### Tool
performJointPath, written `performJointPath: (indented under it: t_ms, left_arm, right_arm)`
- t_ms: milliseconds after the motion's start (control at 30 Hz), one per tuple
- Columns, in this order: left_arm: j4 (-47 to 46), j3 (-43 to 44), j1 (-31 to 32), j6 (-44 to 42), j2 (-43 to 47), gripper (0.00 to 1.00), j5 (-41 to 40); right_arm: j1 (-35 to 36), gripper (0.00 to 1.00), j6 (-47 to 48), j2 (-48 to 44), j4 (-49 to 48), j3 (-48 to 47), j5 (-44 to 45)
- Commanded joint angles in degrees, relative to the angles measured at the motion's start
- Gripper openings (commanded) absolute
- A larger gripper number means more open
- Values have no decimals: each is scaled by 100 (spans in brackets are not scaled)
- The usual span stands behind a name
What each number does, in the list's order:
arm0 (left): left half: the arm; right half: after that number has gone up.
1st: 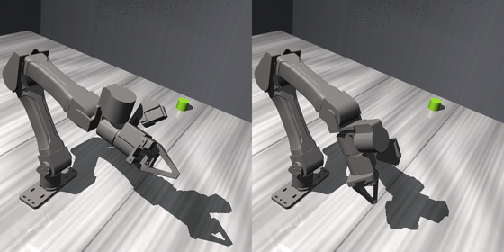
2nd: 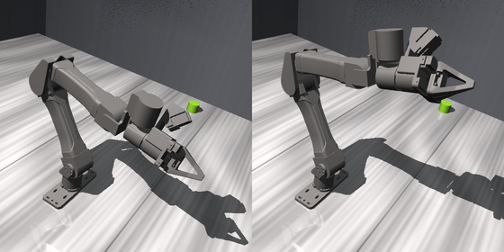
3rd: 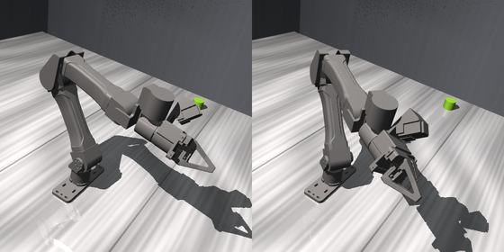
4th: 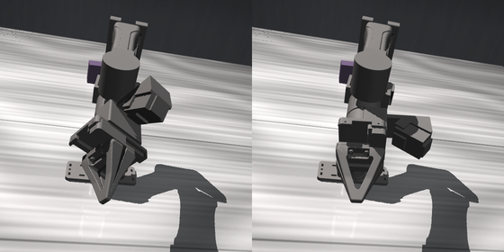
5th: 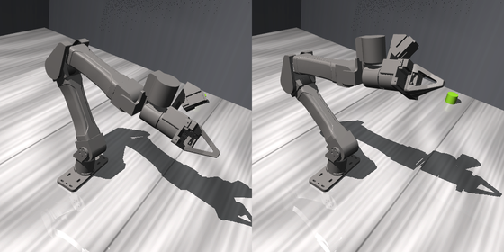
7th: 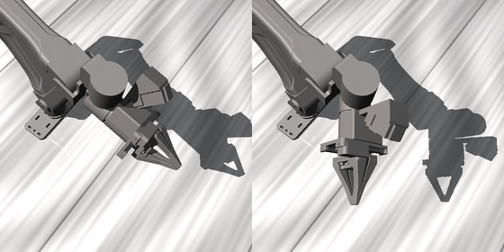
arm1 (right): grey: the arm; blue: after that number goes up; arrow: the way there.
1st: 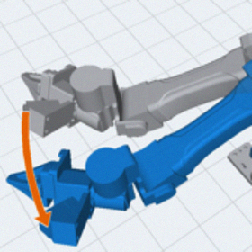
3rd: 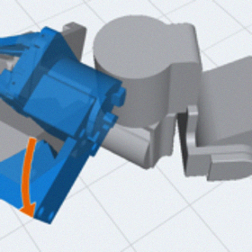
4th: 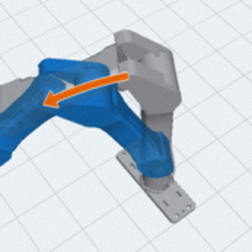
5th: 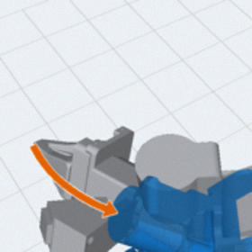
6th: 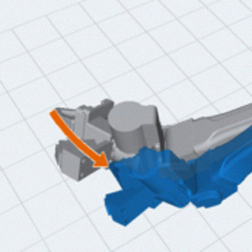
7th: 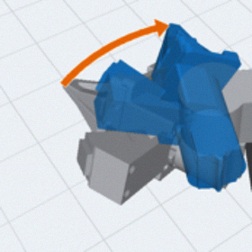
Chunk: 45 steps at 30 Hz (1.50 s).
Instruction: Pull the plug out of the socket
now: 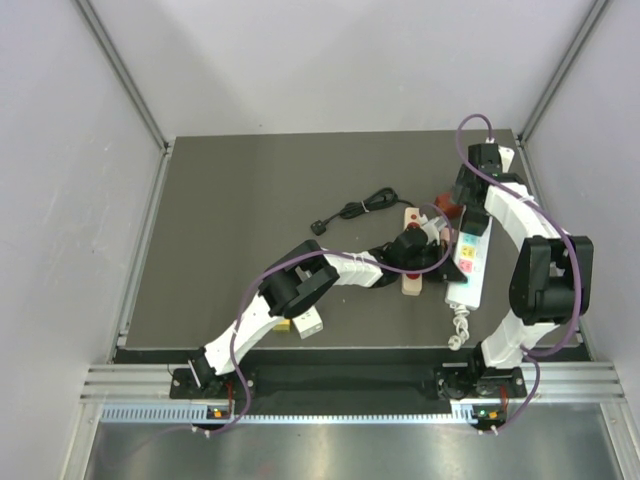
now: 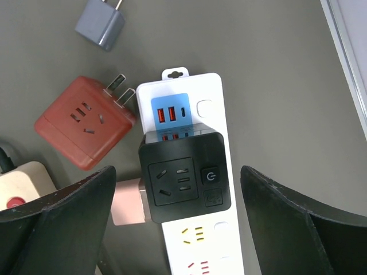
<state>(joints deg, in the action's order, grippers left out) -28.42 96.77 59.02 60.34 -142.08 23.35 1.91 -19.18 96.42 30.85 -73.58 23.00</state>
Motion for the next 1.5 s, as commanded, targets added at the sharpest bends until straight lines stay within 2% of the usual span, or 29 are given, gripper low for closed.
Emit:
performJointPath:
  t_ms: [0,367,700,1100,1200,1233,1300,1333,1400,1433,1467]
  left_arm:
    - [574,52,-49,-136,-267,0,-270]
    - [944,237,-49,-180,-338,0,-349]
    - [1515,614,-49,-198,-496,0,-472]
    - [1805,755,-66,-84,-566,0,-586]
    - [1936,817,-58,-22,-601,0,-656]
    - [1981,834,-58,13,-628,0,-683]
    - [2086,896,-67,83,-671,0,-736]
    - [2148,931,-75,110,-689,0,-762]
    - [2279,1106,-75,145,-751,0,-797]
    - [2411,1159,-67,180,-812,0,-841]
    - [2481,1212,-67,206,-839,0,-850]
  right_arm:
    - [-112,88,169,113,-193,-69,82]
    - [-147,78,257,289,-563,186,-173]
    - [-139,77,160,360,-668,327,-138]
    - [-147,66,90,439,-738,380,-94]
    - [-147,58,72,492,-773,345,-112]
    - [-139,50,72,492,-765,327,-95]
    - [-147,41,55,422,-782,301,-51]
    - [-147,28,55,378,-791,301,-24]
    - [-147,12,64,228,-861,335,37]
    - [-147,0,55,176,-905,344,37]
    - [-147,0,37,71,-923,362,11]
